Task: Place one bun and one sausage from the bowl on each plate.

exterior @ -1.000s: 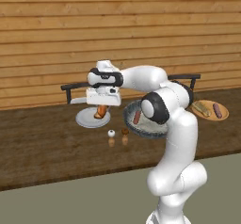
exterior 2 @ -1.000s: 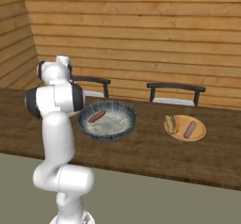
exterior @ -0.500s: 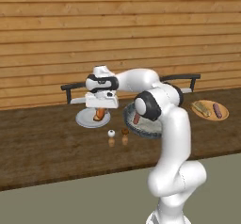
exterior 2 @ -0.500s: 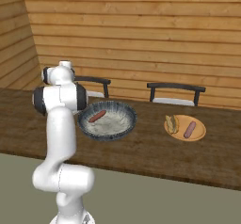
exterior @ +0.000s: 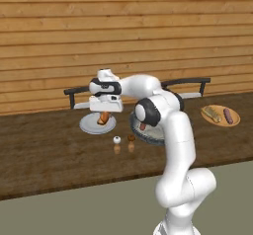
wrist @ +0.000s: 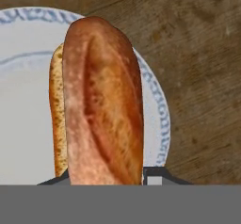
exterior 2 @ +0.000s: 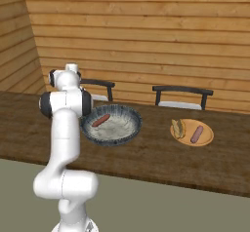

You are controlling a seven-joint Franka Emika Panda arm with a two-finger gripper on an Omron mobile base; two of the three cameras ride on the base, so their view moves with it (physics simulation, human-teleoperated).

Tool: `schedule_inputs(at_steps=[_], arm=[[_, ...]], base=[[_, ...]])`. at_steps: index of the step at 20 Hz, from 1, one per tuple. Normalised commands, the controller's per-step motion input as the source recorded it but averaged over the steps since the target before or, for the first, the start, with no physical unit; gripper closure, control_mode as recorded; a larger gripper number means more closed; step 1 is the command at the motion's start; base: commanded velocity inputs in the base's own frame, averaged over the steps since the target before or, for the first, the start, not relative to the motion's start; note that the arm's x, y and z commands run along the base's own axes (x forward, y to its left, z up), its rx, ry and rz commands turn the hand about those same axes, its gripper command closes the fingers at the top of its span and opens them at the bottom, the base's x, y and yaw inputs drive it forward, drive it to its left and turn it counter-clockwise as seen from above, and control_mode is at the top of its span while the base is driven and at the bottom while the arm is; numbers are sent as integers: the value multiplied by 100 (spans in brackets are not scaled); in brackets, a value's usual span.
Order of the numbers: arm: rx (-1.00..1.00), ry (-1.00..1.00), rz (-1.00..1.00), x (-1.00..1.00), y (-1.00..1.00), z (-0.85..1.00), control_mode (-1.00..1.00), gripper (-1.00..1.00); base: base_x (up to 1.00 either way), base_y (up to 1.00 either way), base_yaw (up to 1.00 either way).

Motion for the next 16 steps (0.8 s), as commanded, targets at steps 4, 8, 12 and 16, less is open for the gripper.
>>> schedule_inputs(at_steps=[4, 8, 12, 16], arm=[[0, 0, 0, 0, 0, -29, -100, 100], [-1, 0, 0, -2, 0, -15, -100, 100], [0, 0, 0, -2, 0, 0, -100, 100], [0, 0, 0, 0, 0, 0, -100, 100]], base=[[0, 0, 0], [0, 0, 0], [0, 0, 0], [0, 0, 0]])
